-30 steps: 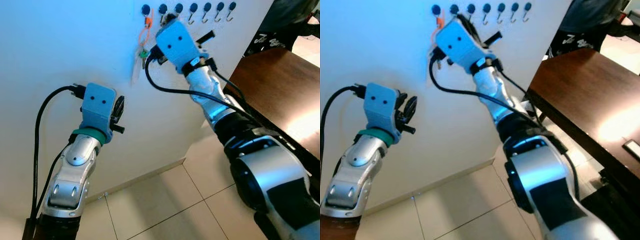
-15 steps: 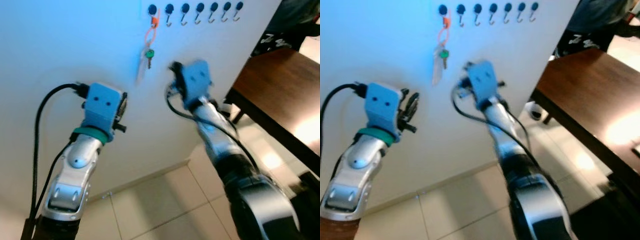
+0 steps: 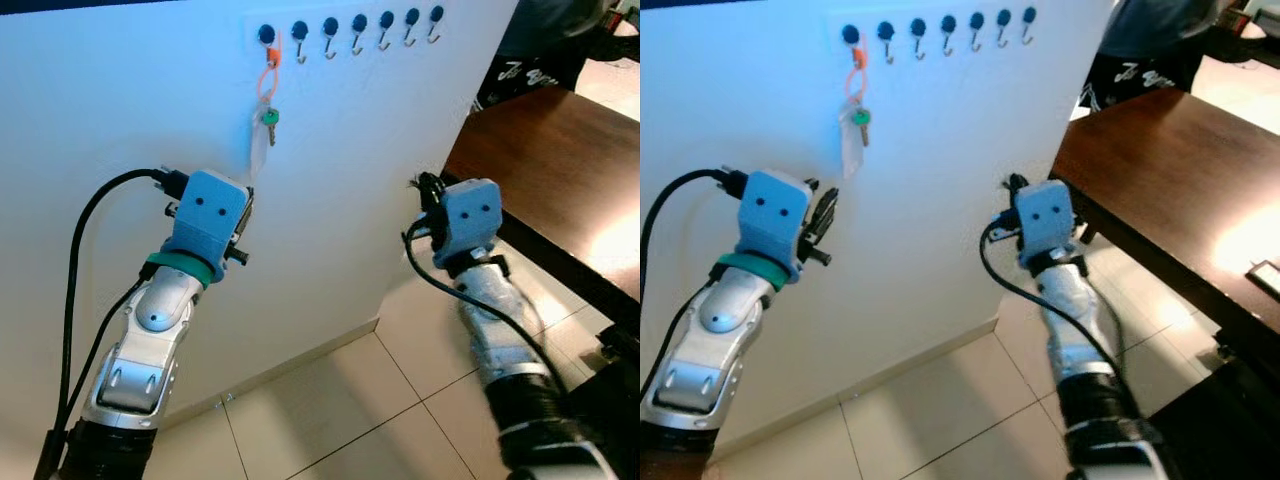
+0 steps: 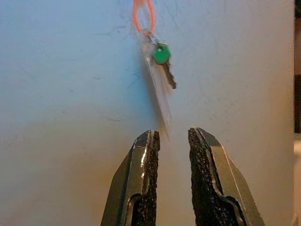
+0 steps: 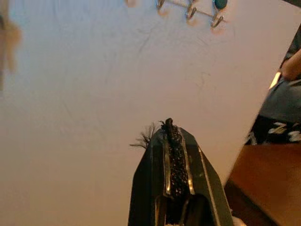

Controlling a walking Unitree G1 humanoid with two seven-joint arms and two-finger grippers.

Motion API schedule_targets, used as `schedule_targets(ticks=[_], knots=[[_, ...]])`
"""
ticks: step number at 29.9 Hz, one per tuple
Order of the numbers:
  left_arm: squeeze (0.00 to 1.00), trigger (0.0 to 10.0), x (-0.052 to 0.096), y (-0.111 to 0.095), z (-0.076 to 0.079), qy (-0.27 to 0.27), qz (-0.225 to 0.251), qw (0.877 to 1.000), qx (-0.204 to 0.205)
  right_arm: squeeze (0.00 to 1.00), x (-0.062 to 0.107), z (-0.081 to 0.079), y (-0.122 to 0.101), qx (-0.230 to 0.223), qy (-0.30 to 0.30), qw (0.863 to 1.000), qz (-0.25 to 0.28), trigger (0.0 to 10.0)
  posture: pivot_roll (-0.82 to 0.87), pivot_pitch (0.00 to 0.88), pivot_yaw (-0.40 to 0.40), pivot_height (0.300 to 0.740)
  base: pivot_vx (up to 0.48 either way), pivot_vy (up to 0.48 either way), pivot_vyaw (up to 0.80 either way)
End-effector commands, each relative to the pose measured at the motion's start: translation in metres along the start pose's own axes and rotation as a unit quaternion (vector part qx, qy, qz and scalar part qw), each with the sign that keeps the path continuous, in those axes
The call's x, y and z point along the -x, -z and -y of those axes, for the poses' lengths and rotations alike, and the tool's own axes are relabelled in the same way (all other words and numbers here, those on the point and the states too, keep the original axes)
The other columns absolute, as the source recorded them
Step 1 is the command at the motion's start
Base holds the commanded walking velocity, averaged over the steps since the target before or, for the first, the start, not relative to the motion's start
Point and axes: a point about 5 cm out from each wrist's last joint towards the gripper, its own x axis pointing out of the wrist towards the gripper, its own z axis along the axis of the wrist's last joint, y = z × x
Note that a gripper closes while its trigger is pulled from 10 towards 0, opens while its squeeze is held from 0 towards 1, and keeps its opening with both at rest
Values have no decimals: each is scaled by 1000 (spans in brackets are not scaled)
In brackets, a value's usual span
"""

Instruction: Hang keys on a hook

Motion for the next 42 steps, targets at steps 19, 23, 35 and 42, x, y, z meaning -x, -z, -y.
schedule_targets(ticks=[19, 23, 35, 42], knots=[[0, 10000, 7, 22, 2, 5, -37, 999, -1, 0, 8, -25, 4, -100, -22, 994, -40, 10000, 60, 49, 69, 740, 0, -135, 199], [0, 10000, 7, 21, 3, 8, -36, 999, -1, 0, 8, -26, 4, -108, -21, 993, -41, 10000, 59, 51, 68, 740, 0, -480, 388], [0, 10000, 7, 22, 3, 6, -36, 999, -4, 0, 9, -25, 2, -130, -23, 990, -41, 10000, 61, 54, 67, 740, 0, -480, 0], [0, 10000, 6, 25, 1, -3, -49, 999, 1, 0, 9, -25, 2, -122, -21, 991, -47, 10000, 60, 59, 66, 740, 0, -37, 209]])
